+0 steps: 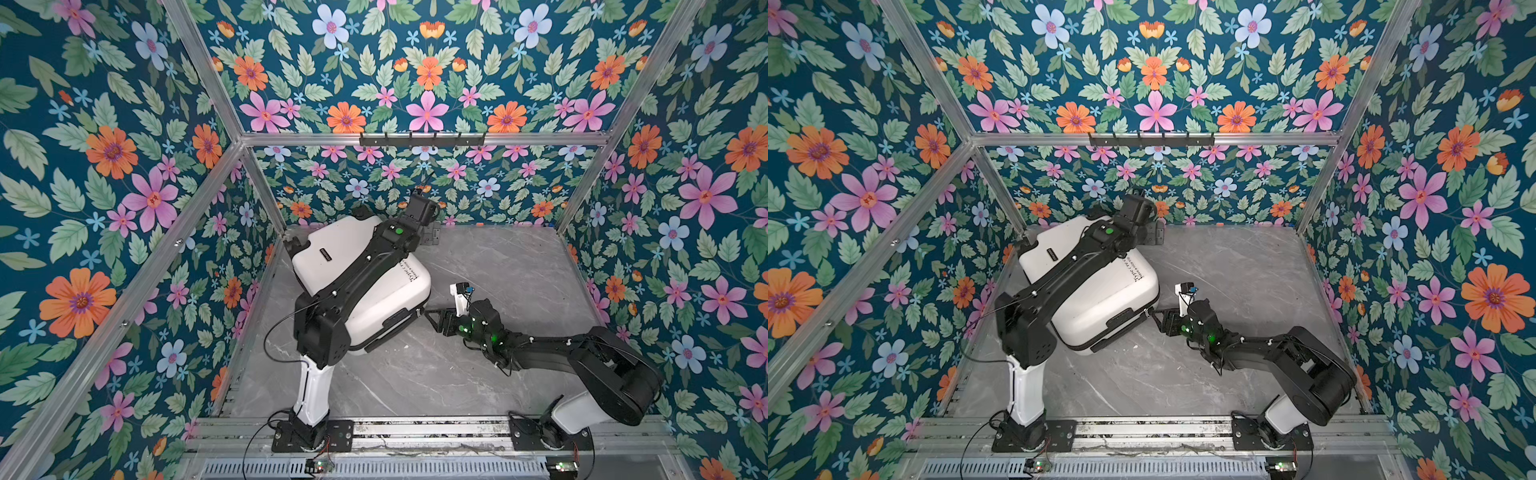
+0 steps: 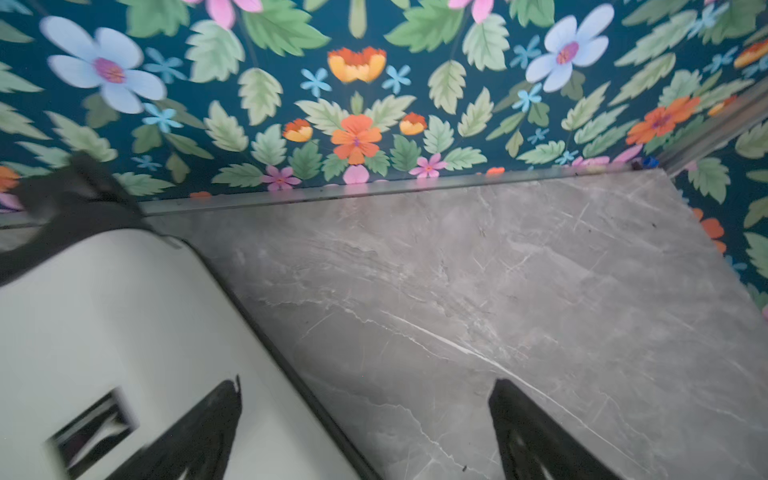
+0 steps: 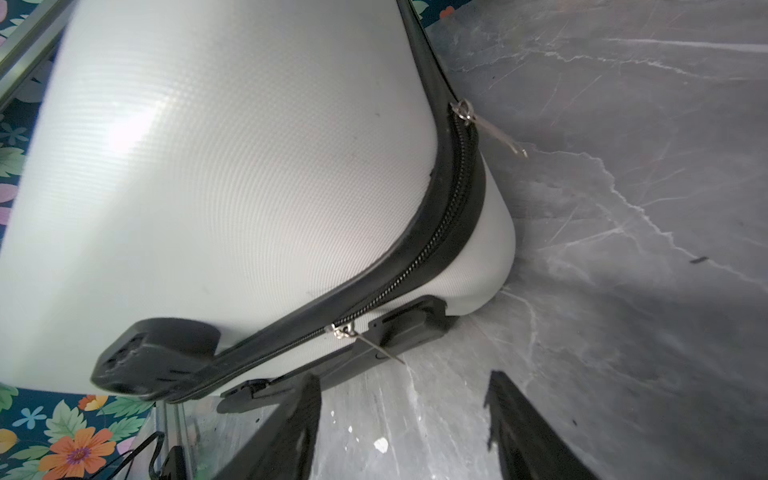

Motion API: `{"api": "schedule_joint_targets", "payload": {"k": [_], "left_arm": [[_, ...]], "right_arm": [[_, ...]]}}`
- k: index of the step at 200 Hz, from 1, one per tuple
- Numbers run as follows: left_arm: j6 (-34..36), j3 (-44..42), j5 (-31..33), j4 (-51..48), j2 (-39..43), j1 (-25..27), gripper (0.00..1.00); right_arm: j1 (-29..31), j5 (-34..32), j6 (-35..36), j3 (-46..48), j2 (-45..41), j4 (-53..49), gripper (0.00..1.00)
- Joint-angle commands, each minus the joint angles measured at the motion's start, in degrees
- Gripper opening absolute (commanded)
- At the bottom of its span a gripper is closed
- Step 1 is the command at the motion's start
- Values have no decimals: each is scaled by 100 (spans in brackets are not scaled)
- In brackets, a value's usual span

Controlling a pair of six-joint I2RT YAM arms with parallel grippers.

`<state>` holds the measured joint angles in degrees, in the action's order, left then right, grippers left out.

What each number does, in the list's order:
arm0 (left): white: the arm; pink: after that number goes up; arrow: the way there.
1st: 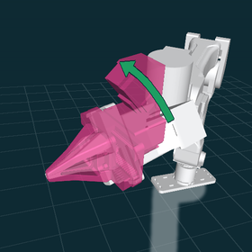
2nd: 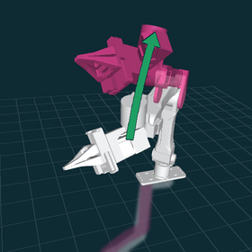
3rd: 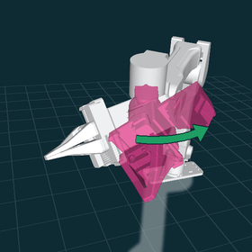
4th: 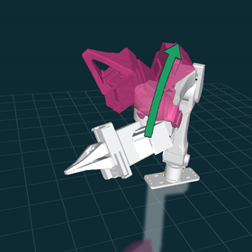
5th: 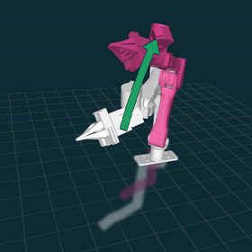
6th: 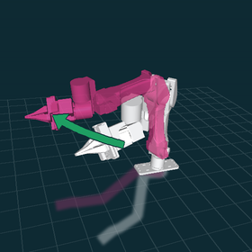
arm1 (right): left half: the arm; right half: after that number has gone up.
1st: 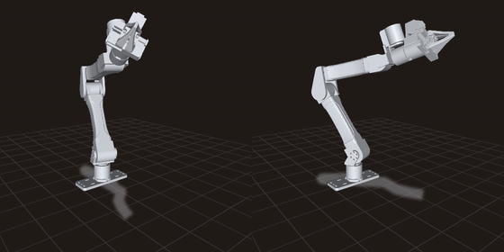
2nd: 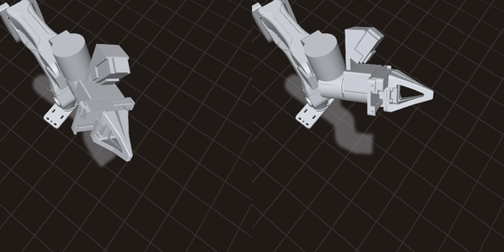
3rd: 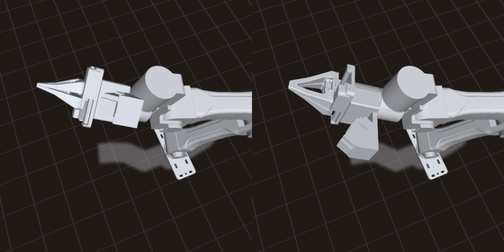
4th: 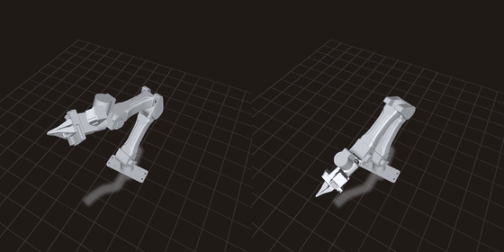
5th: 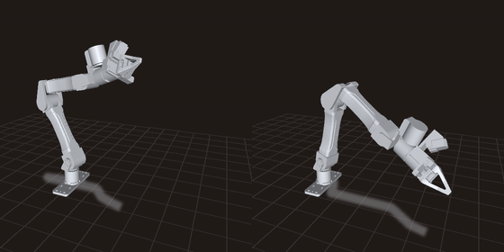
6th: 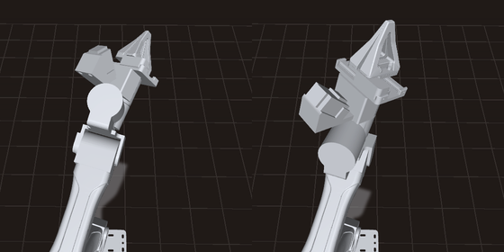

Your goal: Pack the luggage

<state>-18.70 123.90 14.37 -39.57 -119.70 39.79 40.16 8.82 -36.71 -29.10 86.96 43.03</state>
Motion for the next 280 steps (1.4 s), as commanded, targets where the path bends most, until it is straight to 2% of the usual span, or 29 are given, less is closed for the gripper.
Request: {"api": "schedule_joint_targets", "payload": {"k": [1,15,33,66,84,109,125,144,175,193,212,240,262,280], "left_arm": [[423,741,-603,-1056,-539,46,92],[463,1032,-734,-1520,-765,46,88],[465,883,-856,-1872,-751,46,81],[360,231,-1126,-2380,-527,55,67],[235,-124,-1165,-2423,-334,55,61],[86,-702,-1065,-2055,65,73,61],[19,-869,-945,-1879,245,81,65],[-19,-963,-878,-1679,405,81,67],[-122,-806,-687,-1303,635,81,84],[-272,-746,-233,-1028,1077,66,92],[-496,-1004,333,-930,1832,-25,96],[-1092,-2349,637,-696,3320,-514,99],[-1572,-3703,463,-453,4451,-1207,99],[-1819,-4561,163,-251,5054,-1714,98]], "right_arm": [[31,-172,305,61,-169,193,69],[90,-296,658,147,-361,115,70],[134,-322,954,176,-495,-29,68],[216,-187,1098,197,-168,366,49],[352,-197,1179,172,95,639,48],[684,-424,1360,93,392,933,49],[797,-685,1331,75,532,1112,52],[808,-747,1287,67,712,1404,52],[992,-774,1447,-90,1031,1636,46],[1221,-876,1596,-211,980,1454,51],[1433,-1006,1692,-251,856,1177,57],[1590,-1017,1678,-165,631,1122,60],[1668,-1015,1794,-213,751,1165,55],[1673,-1015,1815,-276,1031,1346,52]]}}
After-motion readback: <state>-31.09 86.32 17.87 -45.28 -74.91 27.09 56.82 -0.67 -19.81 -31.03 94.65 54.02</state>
